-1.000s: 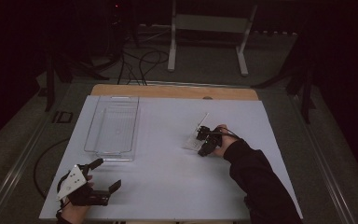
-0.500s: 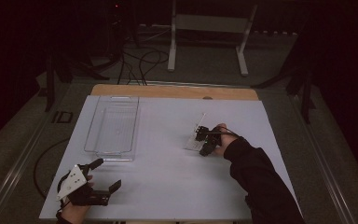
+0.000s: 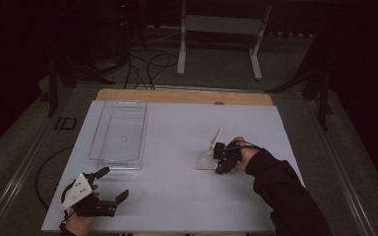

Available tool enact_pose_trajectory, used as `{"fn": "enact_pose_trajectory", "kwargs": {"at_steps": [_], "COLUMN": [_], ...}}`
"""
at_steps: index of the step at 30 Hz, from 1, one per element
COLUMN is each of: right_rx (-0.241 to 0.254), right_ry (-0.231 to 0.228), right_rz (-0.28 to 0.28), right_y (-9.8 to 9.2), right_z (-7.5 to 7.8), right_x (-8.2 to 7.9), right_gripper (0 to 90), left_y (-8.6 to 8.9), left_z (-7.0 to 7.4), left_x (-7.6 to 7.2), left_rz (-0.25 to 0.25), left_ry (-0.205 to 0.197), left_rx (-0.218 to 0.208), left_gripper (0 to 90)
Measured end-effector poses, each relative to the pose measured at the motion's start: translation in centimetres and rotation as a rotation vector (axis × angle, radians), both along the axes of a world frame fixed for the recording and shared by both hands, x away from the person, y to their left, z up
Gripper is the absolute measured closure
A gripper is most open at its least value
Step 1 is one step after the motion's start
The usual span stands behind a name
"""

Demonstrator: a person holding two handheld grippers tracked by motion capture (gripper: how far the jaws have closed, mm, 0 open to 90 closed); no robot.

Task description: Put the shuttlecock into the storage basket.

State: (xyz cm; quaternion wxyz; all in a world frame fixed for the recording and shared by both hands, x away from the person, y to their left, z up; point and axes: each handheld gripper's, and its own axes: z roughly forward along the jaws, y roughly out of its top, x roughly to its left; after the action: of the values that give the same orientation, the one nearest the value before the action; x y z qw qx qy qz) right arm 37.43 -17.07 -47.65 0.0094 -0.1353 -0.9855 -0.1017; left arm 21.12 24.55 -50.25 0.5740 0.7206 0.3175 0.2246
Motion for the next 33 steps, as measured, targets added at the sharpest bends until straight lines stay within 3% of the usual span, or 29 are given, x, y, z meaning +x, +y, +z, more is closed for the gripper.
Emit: {"fn": "enact_pose_trajectory", "kwargs": {"at_steps": [7,15,19,23,31,33], "right_rx": [0.03,0.02,0.046,0.052,0.074,0.079], "right_ry": [0.018,0.005,0.0,-0.017,-0.034,-0.044], "right_rz": [0.014,0.01,0.007,0.032,0.065,0.085], "right_y": [-0.7,-1.6,-2.0,-1.9,-1.1,-0.6], "right_z": [0.5,0.1,0.4,1.0,2.0,2.4], "right_x": [-1.0,-2.4,-3.1,-3.9,-5.0,-5.5], "right_gripper": [66.0,65.9,65.9,65.9,65.9,65.9], "left_y": [-0.1,-0.2,-0.5,-0.8,-1.3,-1.5], "left_z": [0.0,0.0,0.0,0.2,1.0,1.6], "left_x": [0.0,0.2,0.3,0.3,0.5,0.8], "left_rz": [0.0,-0.001,-0.008,-0.03,-0.061,-0.081], "left_ry": [0.006,0.013,0.02,0.043,0.046,0.053], "left_rx": [0.003,0.002,0.007,0.007,0.006,0.022], "left_gripper": [0.0,0.0,0.0,0.0,0.0,0.0]}}
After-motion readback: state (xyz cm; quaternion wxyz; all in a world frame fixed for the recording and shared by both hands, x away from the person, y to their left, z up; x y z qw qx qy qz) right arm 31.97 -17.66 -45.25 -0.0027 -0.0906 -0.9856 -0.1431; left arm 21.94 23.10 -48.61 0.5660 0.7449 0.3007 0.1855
